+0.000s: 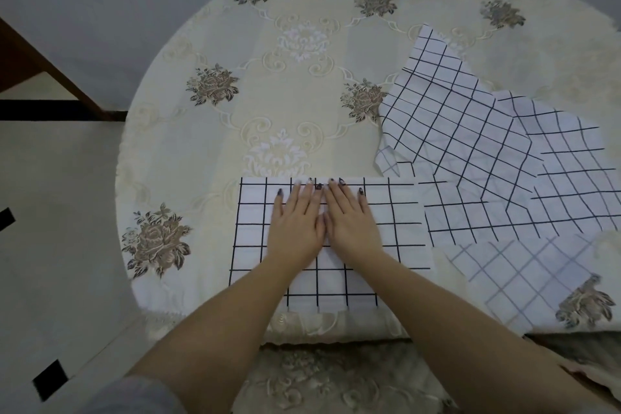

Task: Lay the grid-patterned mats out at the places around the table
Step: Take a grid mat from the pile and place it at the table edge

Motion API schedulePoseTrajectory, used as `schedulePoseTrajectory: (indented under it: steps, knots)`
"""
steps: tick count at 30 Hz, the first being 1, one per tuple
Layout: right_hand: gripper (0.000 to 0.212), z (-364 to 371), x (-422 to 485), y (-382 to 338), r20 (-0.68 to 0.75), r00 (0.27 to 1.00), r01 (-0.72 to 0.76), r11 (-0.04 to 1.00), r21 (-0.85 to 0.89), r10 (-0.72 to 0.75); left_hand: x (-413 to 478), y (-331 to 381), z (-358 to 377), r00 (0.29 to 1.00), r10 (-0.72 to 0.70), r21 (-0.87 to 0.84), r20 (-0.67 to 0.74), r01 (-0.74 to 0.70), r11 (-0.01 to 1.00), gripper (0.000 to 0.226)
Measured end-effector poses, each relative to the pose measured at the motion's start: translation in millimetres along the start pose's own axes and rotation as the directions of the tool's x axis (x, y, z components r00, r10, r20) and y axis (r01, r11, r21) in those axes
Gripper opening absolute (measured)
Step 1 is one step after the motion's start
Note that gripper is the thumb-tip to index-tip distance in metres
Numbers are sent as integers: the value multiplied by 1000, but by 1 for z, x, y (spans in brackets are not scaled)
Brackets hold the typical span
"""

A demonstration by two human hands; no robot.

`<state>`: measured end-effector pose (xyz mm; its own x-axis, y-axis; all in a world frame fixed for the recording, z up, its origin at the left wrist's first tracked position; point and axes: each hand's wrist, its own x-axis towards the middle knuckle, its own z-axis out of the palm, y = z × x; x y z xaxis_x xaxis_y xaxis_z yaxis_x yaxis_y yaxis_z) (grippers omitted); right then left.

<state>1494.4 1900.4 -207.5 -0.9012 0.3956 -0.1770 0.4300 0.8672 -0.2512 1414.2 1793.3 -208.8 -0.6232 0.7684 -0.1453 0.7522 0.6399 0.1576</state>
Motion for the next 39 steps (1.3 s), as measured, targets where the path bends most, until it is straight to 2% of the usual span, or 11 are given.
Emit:
schedulePoseTrajectory:
  steps: [5, 11, 15, 17, 20, 23, 25, 27, 31, 35, 39]
  knots:
    - [71, -3, -14, 34, -33, 995, -100, 989, -106, 97, -10, -21, -2, 997, -74, 64, 5, 73, 995, 71]
    - [71, -10, -45, 81, -33, 966, -258, 959, -121, 256, -36, -52, 0, 986, -157, 26, -55, 158, 987, 72]
    - [72, -19, -57, 82, -9, 924, -382, 923, -52, 382, -46, -56, -5, 981, -193, 12, -35, 193, 981, 73]
    - [72, -20, -63, 58, -60, 935, -353, 935, -26, 351, -52, -45, -10, 977, -196, -7, -84, 196, 981, 69]
    - [67, -12, -73, 5, -97, 977, -186, 982, 28, 188, -63, -9, -10, 985, -58, -15, -163, 56, 998, 59]
    - [67, 4, -77, -31, -19, 996, -90, 995, 44, 90, -70, 22, 0, 998, -10, -22, -67, 9, 1000, 64]
    - [63, 15, -79, -33, 22, 996, -84, 996, 27, 84, -74, 25, 9, 999, -36, 2, 2, 36, 999, 61]
    - [57, 22, -84, -26, -11, 997, -79, 997, -12, 79, -80, 19, 15, 999, -40, 22, -5, 40, 999, 59]
    - [66, 22, -89, -12, -35, 998, -64, 995, -82, 61, -87, 5, 15, 999, -31, 23, -16, 32, 999, 64]
    - [74, 16, -97, 3, -33, 993, -118, 988, -98, 116, -96, -13, 13, 995, -97, 36, -14, 98, 995, 79]
    - [76, 8, -108, 27, 12, 988, -152, 982, -110, 155, -108, -31, 14, 986, -167, 24, -27, 167, 986, 82]
